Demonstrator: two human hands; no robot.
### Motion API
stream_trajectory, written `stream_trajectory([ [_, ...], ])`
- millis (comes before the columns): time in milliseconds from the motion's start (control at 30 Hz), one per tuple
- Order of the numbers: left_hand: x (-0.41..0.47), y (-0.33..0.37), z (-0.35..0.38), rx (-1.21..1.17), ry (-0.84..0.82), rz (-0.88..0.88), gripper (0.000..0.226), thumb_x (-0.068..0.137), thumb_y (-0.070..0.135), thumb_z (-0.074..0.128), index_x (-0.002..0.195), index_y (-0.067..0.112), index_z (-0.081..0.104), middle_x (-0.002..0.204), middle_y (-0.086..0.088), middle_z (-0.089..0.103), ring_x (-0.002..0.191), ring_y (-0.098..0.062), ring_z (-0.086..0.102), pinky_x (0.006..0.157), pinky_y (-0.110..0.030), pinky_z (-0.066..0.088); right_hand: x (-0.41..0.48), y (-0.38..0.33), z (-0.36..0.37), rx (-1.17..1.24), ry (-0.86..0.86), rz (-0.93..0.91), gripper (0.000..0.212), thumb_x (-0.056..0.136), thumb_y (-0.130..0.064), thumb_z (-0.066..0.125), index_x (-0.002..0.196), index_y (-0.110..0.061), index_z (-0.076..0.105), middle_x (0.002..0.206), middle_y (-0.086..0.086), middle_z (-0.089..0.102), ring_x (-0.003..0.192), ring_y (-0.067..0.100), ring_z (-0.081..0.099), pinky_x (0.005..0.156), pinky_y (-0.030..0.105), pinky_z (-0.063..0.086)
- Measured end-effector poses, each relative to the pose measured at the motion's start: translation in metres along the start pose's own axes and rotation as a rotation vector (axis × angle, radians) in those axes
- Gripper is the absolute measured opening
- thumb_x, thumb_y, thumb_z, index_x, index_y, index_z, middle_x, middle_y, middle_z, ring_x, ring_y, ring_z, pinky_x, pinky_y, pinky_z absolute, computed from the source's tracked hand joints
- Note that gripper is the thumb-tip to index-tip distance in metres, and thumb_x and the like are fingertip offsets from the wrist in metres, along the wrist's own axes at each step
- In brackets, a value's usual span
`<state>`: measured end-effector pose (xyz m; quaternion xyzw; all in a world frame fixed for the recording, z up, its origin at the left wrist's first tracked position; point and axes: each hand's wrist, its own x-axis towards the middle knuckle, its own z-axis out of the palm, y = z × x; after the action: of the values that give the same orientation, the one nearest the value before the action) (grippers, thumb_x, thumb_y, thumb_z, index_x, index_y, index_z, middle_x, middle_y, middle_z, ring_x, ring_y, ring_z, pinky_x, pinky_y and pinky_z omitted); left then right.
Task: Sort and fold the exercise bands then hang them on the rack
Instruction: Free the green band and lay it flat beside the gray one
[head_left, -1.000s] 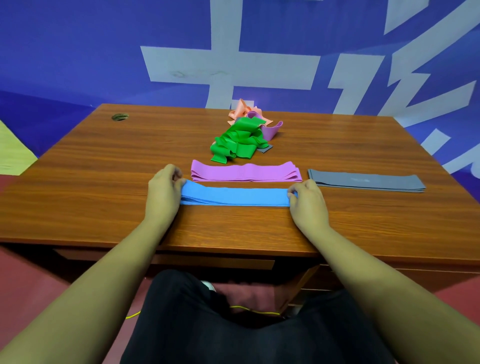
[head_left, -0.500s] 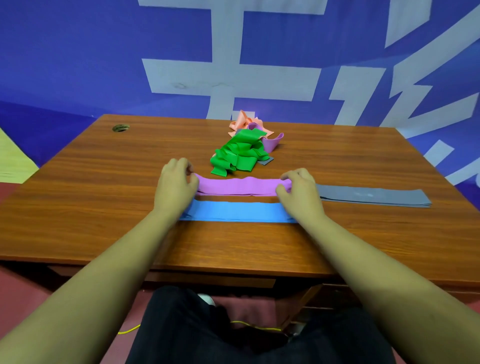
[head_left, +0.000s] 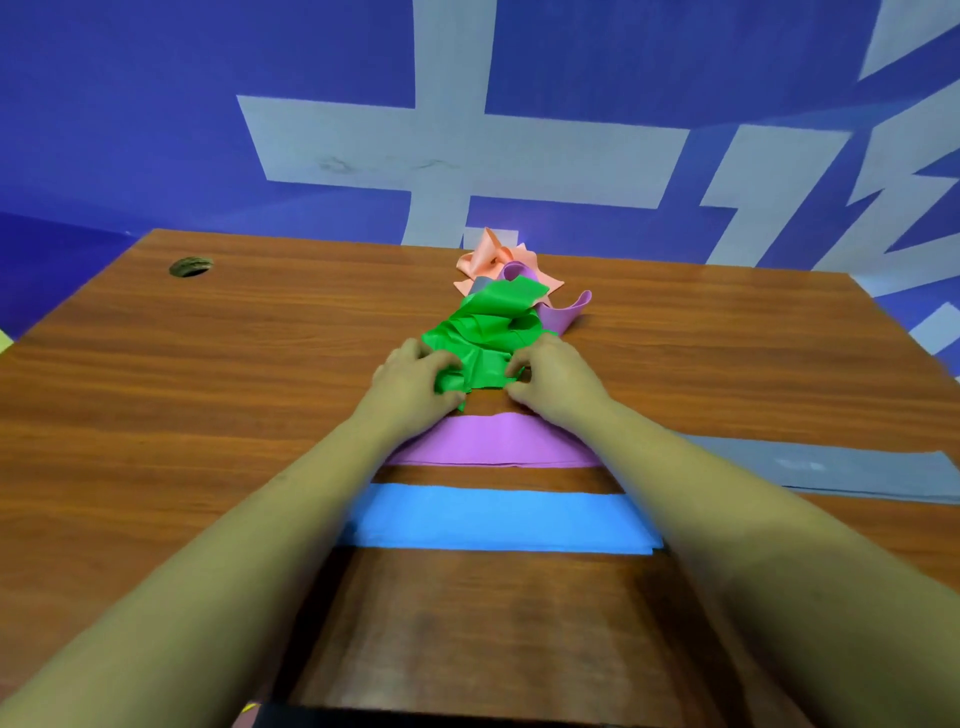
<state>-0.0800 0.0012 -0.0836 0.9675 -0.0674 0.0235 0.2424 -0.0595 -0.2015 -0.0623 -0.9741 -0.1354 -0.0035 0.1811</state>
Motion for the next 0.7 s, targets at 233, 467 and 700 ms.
stream_trajectory([
  [233,0.013,0.001,-0.011,-0.101,0.153,0.057,0.029,0.092,0.024,0.061,0.12,0.018,0.066,0.104,-0.016,0.059,0.104,-0.034,0.056,0.094,-0.038,0.044,0.013,-0.002,-0.019,0.333,0.222,-0.032,0.006,0.085,-0.017,0.065,0.082,-0.016,0.071,0.089,0.0,0.056,0.085,0.013,0.05,0.074,0.023,0.034],
  [467,0.03,0.022,-0.041,-0.198,0.35,0.0,0.022,0.093,0.018,0.057,0.112,0.016,0.068,0.106,-0.013,0.069,0.103,-0.032,0.058,0.086,-0.034,0.041,0.01,-0.03,-0.076,0.815,0.406,0.057,0.013,0.09,-0.006,0.055,0.08,-0.012,0.059,0.066,0.005,0.062,0.056,0.019,0.067,0.049,0.026,0.051],
  [700,0.026,0.038,-0.065,-0.108,0.449,-0.174,0.043,0.085,0.014,0.058,0.128,0.022,0.06,0.12,-0.014,0.047,0.117,-0.034,0.043,0.102,-0.041,0.036,0.004,-0.031,-0.109,0.905,0.491,0.148,0.013,0.091,-0.007,0.056,0.078,-0.009,0.058,0.062,0.007,0.06,0.056,0.022,0.068,0.052,0.03,0.052],
])
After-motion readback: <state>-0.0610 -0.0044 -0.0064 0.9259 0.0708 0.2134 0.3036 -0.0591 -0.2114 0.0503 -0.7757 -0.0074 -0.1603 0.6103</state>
